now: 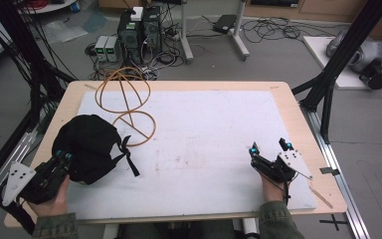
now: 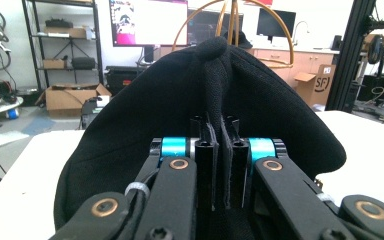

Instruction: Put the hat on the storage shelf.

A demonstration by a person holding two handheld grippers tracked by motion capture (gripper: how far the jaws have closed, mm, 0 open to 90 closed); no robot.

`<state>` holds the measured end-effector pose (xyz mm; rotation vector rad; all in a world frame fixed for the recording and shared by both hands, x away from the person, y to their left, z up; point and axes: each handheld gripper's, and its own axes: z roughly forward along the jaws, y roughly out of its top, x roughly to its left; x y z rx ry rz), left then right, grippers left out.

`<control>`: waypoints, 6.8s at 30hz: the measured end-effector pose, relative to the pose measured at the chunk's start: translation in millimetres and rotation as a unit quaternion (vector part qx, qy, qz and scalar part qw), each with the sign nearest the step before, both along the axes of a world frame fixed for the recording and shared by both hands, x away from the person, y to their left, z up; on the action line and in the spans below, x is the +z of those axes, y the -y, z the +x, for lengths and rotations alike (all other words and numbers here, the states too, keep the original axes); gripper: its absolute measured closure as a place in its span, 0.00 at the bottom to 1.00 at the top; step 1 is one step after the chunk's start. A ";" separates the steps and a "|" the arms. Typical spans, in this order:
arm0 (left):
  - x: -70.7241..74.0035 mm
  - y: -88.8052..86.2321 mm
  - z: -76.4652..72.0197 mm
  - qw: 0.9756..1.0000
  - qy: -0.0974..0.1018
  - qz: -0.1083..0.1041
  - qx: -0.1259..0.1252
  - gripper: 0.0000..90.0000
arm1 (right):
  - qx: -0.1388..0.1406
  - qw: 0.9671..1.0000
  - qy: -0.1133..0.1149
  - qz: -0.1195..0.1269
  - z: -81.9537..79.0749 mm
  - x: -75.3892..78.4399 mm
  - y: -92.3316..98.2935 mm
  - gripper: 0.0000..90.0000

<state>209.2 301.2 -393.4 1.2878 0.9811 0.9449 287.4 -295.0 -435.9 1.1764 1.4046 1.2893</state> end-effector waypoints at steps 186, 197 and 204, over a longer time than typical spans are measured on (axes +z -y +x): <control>136.7 67.6 160.4 0.998 -0.050 0.028 -0.031 0.18 | 0.014 1.000 -0.001 -0.003 -5.9 2.4 8.4 0.10; 129.2 60.4 147.1 0.999 -0.038 0.024 -0.021 0.17 | 0.014 1.000 -0.001 -0.005 -5.6 2.1 7.5 0.10; 116.0 54.1 131.6 0.999 -0.034 0.017 -0.023 0.17 | 0.010 1.000 -0.003 -0.001 -5.6 1.6 7.8 0.10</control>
